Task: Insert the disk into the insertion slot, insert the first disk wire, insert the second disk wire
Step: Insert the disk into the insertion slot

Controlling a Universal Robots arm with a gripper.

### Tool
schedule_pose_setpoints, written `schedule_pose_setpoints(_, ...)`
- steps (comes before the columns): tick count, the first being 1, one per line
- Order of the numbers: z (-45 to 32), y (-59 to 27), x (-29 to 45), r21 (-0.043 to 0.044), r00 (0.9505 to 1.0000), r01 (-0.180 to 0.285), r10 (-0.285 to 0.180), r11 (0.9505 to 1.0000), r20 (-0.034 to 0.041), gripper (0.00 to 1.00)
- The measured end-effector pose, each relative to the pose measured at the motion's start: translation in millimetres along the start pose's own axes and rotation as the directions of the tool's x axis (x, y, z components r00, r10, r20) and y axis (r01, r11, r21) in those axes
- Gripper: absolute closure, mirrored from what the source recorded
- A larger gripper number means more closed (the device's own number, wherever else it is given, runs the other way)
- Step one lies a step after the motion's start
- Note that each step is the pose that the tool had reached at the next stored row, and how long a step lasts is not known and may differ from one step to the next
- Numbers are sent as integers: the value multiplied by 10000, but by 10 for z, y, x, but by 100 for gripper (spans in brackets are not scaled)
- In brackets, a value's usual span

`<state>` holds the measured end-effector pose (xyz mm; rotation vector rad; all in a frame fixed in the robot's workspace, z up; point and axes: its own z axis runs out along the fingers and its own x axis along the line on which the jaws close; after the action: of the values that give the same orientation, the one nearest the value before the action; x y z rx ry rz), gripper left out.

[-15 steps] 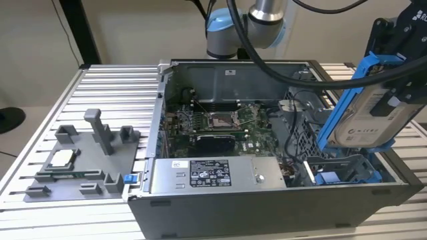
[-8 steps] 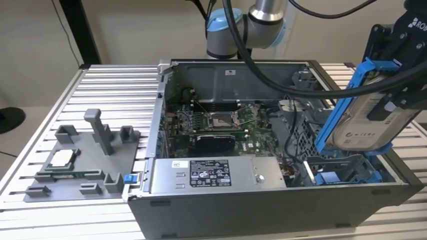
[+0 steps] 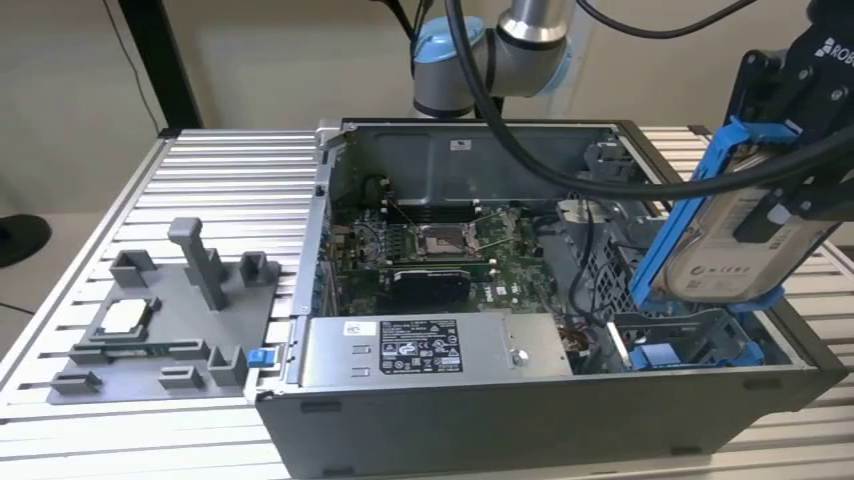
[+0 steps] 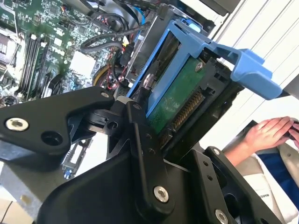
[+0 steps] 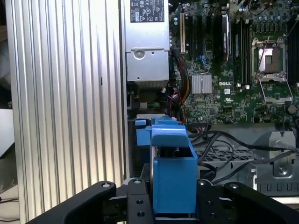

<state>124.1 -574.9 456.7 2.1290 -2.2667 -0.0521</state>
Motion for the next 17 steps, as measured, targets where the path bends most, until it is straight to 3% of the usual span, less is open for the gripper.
schedule_pose_setpoints(13, 38, -2, 0, 0, 10000, -1, 1, 10000, 1, 100)
schedule_pose_setpoints(17, 97, -7, 2, -6, 10000, -9, 9, 10000, 0, 100)
